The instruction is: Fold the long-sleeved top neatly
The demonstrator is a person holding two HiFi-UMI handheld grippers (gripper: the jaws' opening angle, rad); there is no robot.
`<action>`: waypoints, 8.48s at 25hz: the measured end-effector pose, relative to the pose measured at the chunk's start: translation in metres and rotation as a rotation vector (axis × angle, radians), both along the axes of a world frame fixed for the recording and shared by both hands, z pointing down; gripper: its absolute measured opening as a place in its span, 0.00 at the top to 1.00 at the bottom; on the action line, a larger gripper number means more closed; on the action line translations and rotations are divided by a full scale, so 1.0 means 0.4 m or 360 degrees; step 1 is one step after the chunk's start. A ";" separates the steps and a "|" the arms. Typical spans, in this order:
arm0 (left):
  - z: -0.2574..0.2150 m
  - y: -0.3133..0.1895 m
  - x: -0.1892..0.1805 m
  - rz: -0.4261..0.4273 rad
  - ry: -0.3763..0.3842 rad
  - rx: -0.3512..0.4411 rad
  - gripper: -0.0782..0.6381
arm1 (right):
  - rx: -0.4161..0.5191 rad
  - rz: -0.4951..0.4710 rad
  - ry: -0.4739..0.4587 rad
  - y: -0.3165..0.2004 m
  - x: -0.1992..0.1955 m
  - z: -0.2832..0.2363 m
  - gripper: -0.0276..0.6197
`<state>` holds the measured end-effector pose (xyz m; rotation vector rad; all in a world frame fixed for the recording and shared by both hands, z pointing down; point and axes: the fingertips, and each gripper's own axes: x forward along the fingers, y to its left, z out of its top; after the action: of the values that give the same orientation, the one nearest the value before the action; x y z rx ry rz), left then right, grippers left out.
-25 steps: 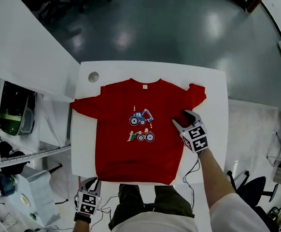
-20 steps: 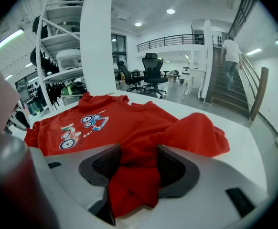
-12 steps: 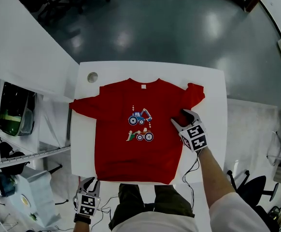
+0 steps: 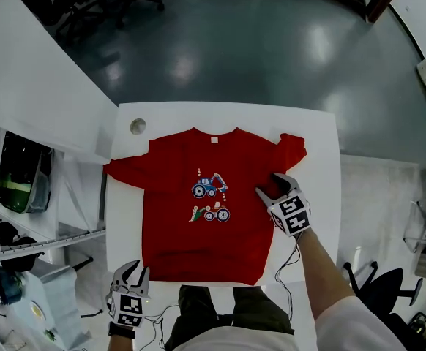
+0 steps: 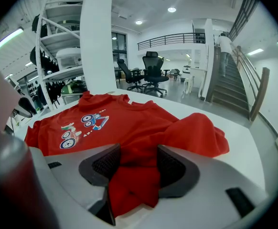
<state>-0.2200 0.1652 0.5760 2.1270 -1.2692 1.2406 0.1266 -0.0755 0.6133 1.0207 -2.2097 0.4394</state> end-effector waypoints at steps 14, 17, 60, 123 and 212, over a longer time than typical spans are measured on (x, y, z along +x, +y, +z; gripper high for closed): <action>-0.050 -0.319 0.043 -0.0078 0.0173 0.0145 0.74 | 0.0061 0.0029 -0.0063 -0.015 0.044 -0.066 0.54; -0.049 -0.365 0.039 -0.0080 0.0163 0.0149 0.74 | 0.0065 0.0070 -0.0092 -0.032 0.068 -0.078 0.54; 0.066 -0.348 -0.033 -0.0233 0.0171 -0.0042 0.73 | -0.0258 0.0389 0.0224 -0.348 0.335 0.004 0.90; -0.055 -0.305 -0.218 -0.0532 0.0404 0.0249 0.73 | 0.0195 -0.1071 0.0065 -0.127 -0.619 -0.266 0.91; -0.672 -0.762 -0.046 -0.0014 0.0378 0.1228 0.87 | 0.0294 -0.0447 -0.0013 -0.117 -0.408 -0.286 0.78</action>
<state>-0.2384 -0.1396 0.3074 2.6533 -1.8332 0.4828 -0.0365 -0.1222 0.4990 0.7826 -2.3888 0.1154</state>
